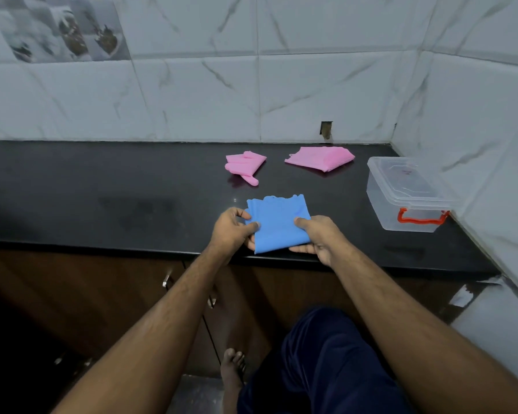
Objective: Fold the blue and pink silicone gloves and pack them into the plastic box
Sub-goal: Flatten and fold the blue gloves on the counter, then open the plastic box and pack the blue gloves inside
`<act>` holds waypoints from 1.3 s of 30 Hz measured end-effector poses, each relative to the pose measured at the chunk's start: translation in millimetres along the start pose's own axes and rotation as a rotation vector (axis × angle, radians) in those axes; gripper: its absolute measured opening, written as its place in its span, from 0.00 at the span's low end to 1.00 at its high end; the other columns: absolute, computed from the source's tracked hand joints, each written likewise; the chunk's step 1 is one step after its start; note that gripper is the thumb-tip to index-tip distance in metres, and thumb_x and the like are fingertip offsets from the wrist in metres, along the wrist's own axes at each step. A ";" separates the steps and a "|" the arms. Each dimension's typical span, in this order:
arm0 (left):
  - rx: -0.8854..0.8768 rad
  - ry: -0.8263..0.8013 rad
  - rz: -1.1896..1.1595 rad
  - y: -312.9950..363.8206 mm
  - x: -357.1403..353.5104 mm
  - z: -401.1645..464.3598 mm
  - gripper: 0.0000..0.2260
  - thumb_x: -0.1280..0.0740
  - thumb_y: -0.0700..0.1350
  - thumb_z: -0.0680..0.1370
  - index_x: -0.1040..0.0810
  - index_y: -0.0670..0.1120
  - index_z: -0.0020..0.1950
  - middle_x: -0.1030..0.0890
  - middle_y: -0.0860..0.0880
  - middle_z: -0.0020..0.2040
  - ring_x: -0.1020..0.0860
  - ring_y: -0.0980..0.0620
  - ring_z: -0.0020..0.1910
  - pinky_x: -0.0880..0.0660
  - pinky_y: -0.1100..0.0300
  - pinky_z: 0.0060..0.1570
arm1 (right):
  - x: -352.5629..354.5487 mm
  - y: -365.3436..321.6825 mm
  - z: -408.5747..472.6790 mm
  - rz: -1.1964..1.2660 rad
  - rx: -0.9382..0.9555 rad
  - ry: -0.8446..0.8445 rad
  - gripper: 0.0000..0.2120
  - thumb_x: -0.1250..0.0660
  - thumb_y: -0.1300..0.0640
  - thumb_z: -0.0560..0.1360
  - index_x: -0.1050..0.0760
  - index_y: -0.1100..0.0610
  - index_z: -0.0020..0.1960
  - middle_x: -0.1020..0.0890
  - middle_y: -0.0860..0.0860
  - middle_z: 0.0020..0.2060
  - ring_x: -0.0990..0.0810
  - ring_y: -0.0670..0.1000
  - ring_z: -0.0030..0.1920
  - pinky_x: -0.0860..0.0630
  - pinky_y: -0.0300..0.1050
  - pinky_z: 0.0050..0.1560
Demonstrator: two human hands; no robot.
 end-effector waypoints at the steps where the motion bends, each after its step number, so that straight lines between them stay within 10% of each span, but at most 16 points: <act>1: 0.001 0.047 0.002 -0.7 8.1 1.2 0.13 0.25 0.38 0.76 0.28 0.40 0.53 0.17 0.40 0.31 0.20 0.45 0.23 0.22 0.56 0.29 | -10.1 1.6 1.6 0.012 0.012 -0.005 0.10 0.33 0.58 0.81 0.25 0.61 0.60 0.16 0.57 0.56 0.14 0.55 0.49 0.16 0.49 0.34; 8: 0.055 0.339 0.155 -5.5 43.4 10.4 0.11 0.23 0.47 0.74 0.20 0.41 0.44 0.14 0.45 0.37 0.17 0.48 0.35 0.17 0.51 0.39 | -63.0 5.1 6.2 -0.057 0.111 0.081 0.15 0.38 0.58 0.83 0.34 0.62 0.66 0.22 0.56 0.62 0.15 0.58 0.50 0.14 0.53 0.39; 11: 0.048 0.348 0.228 -2.7 43.4 11.3 0.09 0.25 0.49 0.75 0.20 0.45 0.44 0.14 0.46 0.42 0.15 0.46 0.43 0.19 0.56 0.36 | -62.7 -1.5 3.2 -0.503 0.142 0.162 0.18 0.42 0.51 0.84 0.38 0.61 0.67 0.18 0.58 0.53 0.14 0.57 0.38 0.17 0.48 0.33; 15: 0.013 0.403 0.372 4.1 37.4 3.4 0.07 0.27 0.49 0.75 0.21 0.48 0.42 0.16 0.50 0.41 0.17 0.48 0.44 0.21 0.56 0.43 | -47.7 -6.8 3.3 -0.970 0.229 0.251 0.27 0.47 0.39 0.83 0.37 0.62 0.68 0.21 0.60 0.58 0.19 0.62 0.56 0.18 0.59 0.52; 20: -0.184 0.512 0.517 26.4 13.7 -13.3 0.05 0.31 0.47 0.78 0.23 0.47 0.45 0.20 0.52 0.39 0.21 0.49 0.40 0.23 0.54 0.40 | -5.1 -7.2 0.0 -1.002 0.348 0.326 0.26 0.48 0.38 0.83 0.32 0.61 0.64 0.19 0.60 0.55 0.20 0.61 0.53 0.27 0.50 0.44; 31: -0.561 -0.001 0.563 50.5 -123.8 -44.7 0.03 0.31 0.44 0.80 0.22 0.45 0.48 0.20 0.49 0.45 0.21 0.52 0.44 0.21 0.51 0.49 | 103.9 23.1 -37.4 -1.026 0.715 0.400 0.06 0.34 0.59 0.81 0.23 0.61 0.55 0.25 0.56 0.52 0.23 0.56 0.54 0.25 0.55 0.57; 39: -0.364 -0.263 0.560 37.2 -188.2 -35.9 0.29 0.25 0.50 0.76 0.31 0.46 0.74 0.26 0.47 0.67 0.27 0.49 0.66 0.27 0.48 0.68 | 141.8 27.5 -54.6 -0.867 0.782 0.756 0.28 0.21 0.55 0.71 0.30 0.63 0.63 0.32 0.59 0.60 0.23 0.56 0.56 0.23 0.50 0.62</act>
Point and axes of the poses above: each hand's wrist, its own z-axis towards the middle knuckle, its own x-axis out of the back of the hand, y = z × x, the point moved 2 cm from there along z, towards the middle knuckle
